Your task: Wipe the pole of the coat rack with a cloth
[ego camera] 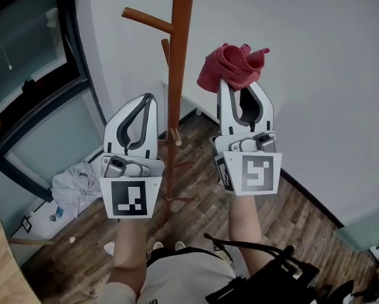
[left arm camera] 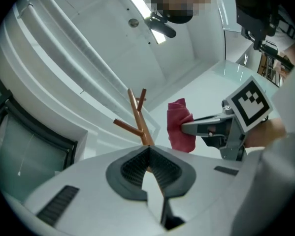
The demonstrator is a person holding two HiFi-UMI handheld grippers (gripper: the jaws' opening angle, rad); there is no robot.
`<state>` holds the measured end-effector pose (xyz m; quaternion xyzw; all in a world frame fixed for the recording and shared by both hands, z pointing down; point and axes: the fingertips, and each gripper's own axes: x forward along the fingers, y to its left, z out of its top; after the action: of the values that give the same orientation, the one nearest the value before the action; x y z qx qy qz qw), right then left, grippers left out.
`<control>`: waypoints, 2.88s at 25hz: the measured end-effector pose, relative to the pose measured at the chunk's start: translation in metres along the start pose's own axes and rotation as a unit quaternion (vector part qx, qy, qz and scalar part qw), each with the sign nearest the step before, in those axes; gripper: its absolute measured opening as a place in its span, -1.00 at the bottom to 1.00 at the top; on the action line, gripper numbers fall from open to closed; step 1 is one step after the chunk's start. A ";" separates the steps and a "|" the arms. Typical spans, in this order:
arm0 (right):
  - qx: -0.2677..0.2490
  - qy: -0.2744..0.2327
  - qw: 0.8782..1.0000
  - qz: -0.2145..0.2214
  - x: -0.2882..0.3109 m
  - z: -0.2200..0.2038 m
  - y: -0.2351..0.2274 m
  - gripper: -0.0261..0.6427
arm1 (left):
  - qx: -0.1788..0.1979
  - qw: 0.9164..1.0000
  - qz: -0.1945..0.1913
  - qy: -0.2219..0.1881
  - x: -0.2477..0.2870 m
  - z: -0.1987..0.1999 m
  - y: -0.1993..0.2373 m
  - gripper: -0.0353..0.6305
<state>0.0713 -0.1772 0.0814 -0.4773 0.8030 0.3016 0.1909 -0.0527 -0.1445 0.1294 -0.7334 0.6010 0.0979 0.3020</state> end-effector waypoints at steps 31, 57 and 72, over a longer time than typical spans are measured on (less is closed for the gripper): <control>-0.100 -0.030 0.994 -0.015 0.065 0.042 -0.005 -0.69 | 0.032 0.995 -0.078 -0.058 0.043 0.017 0.003 -0.85; -0.083 -0.019 0.996 0.010 0.062 0.014 0.016 -0.69 | -0.007 0.997 -0.072 -0.042 0.041 -0.002 0.002 -0.85; -0.078 0.003 0.997 0.013 0.048 -0.005 0.024 -0.69 | -0.024 0.997 -0.064 -0.029 0.033 -0.014 0.005 -0.85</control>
<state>0.0271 -0.2025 0.0637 -0.4811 0.7837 0.3645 0.1465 -0.0520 -0.1801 0.1215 -0.7740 0.5416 0.1143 0.3076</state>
